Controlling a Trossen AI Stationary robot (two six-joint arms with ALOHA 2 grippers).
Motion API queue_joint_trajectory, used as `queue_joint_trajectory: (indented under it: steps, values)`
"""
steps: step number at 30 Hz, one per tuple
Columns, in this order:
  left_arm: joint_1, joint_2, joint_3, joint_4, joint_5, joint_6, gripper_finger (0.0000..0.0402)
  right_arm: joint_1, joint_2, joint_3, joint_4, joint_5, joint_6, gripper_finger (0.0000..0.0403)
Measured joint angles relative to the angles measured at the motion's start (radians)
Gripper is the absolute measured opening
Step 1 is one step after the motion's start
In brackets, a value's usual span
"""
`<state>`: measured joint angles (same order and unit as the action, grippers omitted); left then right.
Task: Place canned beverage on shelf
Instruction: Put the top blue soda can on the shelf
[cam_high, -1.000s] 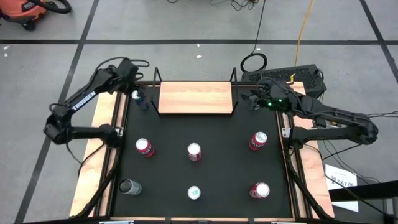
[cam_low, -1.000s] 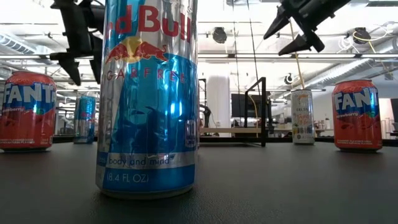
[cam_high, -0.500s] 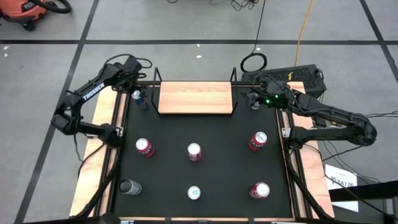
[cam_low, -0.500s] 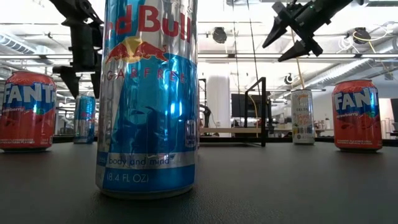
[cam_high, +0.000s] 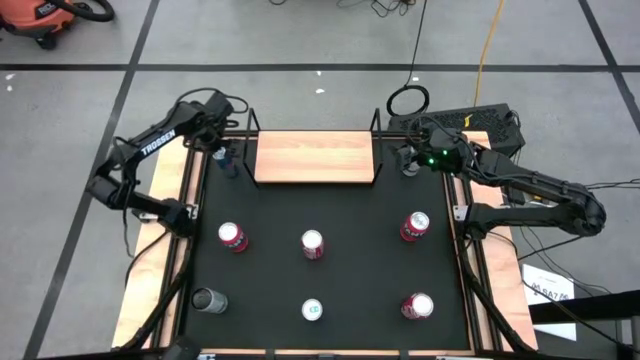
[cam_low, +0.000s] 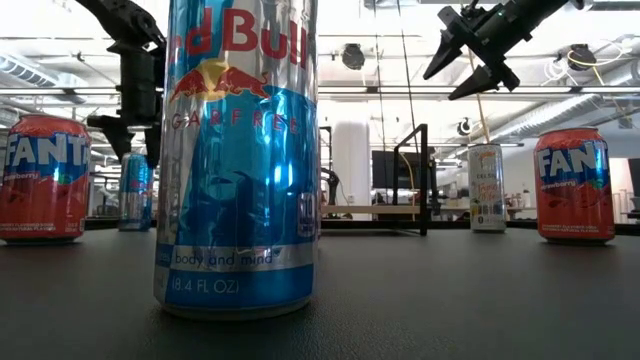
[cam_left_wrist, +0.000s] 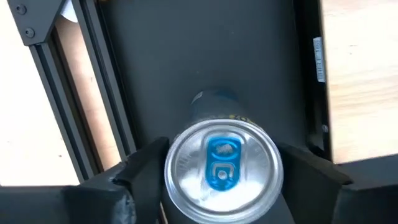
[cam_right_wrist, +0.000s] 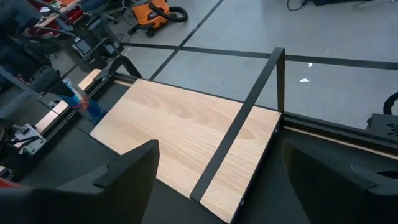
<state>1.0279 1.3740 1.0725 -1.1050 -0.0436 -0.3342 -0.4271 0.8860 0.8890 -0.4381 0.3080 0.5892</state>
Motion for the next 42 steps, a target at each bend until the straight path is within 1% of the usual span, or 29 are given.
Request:
queue_joint_trajectory:
  steps: [6, 9, 12, 16, 19, 23, 27, 31, 37, 42]
  values:
    - [0.0, 0.014, 0.003, 0.009, -0.015, 0.003, 0.0231, 0.0, 0.0, 0.0, 0.0, 0.0, 0.002, 0.0329]
    - [0.0, 0.006, 0.003, 0.005, -0.014, 0.002, 0.0226, 0.0, -0.001, 0.0, 0.0, 0.0, 0.01, 0.0329]
    - [0.0, -0.012, 0.039, -0.046, -0.016, 0.002, 0.0224, 0.0, -0.006, 0.0, 0.0, -0.001, 0.011, 0.0329]
    - [0.0, -0.033, 0.141, -0.139, -0.017, 0.027, 0.0224, 0.0, -0.008, 0.0, 0.0, 0.0, 0.007, 0.0329]
    - [-0.002, -0.037, 0.251, -0.223, -0.023, 0.051, 0.0223, 0.0, -0.008, 0.0, 0.0, 0.0, -0.001, 0.0329]
    - [-0.002, -0.037, 0.407, -0.259, -0.067, 0.1, 0.0223, 0.0, -0.008, 0.0, 0.001, 0.0, -0.011, 0.0329]
    - [-0.002, -0.037, 0.554, -0.222, -0.099, 0.168, 0.0222, 0.0, -0.008, 0.0, 0.007, 0.0, -0.019, 0.0329]
    - [-0.006, -0.037, 0.647, -0.116, -0.072, 0.286, 0.0222, 0.0, -0.008, 0.0, 0.013, 0.0, -0.026, 0.0329]
    - [-0.057, -0.024, 0.669, 0.055, 0.014, 0.448, 0.0222, 0.0, -0.008, 0.0, 0.018, 0.0, -0.026, 0.0329]
    - [-0.113, 0.056, 0.67, 0.116, 0.033, 0.524, 0.0222, 0.0, -0.008, 0.0, 0.031, -0.001, -0.026, 0.0329]
